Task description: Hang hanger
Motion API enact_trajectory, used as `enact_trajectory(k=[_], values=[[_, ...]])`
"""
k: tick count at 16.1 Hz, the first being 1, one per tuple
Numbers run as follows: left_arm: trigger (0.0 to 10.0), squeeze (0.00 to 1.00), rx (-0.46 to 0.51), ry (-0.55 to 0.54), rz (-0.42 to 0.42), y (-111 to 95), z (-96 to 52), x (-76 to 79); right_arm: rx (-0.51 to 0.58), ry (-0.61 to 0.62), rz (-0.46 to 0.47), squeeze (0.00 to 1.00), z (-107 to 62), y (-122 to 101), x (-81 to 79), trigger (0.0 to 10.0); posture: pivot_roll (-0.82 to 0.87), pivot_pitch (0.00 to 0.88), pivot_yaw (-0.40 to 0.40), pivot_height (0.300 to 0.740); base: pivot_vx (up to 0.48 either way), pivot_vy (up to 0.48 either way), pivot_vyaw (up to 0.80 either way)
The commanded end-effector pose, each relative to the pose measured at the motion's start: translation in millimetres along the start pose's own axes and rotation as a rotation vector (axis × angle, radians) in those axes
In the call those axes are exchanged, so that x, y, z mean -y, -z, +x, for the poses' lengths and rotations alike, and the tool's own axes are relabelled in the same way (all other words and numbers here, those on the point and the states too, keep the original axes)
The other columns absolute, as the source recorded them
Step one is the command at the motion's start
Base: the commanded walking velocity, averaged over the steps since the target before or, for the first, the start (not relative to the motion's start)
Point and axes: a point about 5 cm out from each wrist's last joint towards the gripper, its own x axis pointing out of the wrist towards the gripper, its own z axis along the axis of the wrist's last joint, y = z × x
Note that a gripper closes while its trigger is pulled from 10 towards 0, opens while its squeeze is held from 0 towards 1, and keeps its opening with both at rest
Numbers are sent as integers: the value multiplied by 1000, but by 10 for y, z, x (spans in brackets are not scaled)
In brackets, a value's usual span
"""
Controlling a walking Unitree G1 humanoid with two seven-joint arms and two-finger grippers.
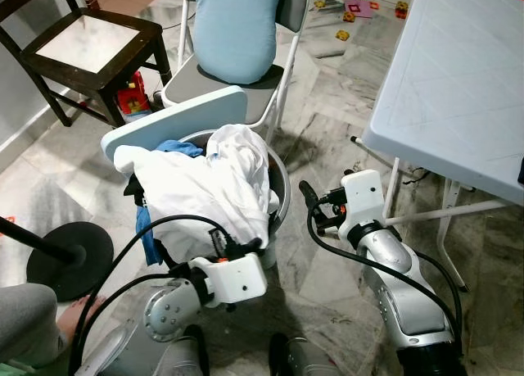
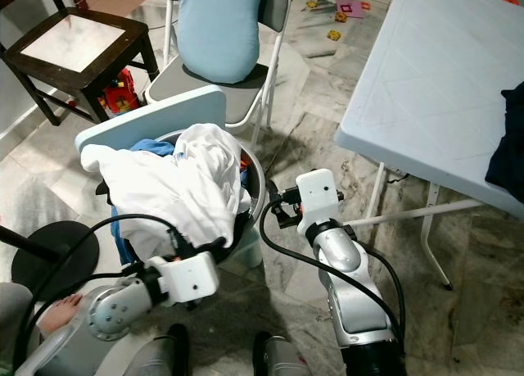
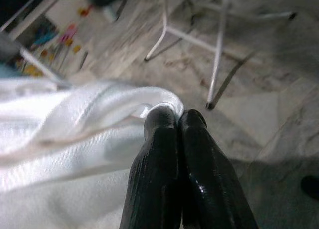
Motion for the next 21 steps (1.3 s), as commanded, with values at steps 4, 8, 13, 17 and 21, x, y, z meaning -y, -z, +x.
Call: enact_trajectory(k=[4, 8, 13, 17, 21], values=[[0, 0, -143, -33, -61, 216, -197, 96, -24, -4, 5, 0, -16, 68, 2, 10000, 37, 256, -96, 740, 0, 0, 0], [0, 0, -133, -529, -126, 169, -302, -506, -27, -8, 1, 0, -14, 76, 17, 10000, 41, 254, -105, 740, 0, 0, 0], [0, 0, -115, -658, -124, 184, -386, -911, -20, -24, 3, 0, 45, 58, -35, 10000, 59, 245, -107, 740, 0, 0, 0], [0, 0, -105, -559, -176, 113, -295, -600, -22, -15, 3, 0, 16, 80, -4, 10000, 53, 246, -101, 740, 0, 0, 0], [0, 0, -165, -969, -215, 268, -668, -1239, -20, -19, 5, 0, 39, 78, -23, 10000, 64, 241, -104, 740, 0, 0, 0]])
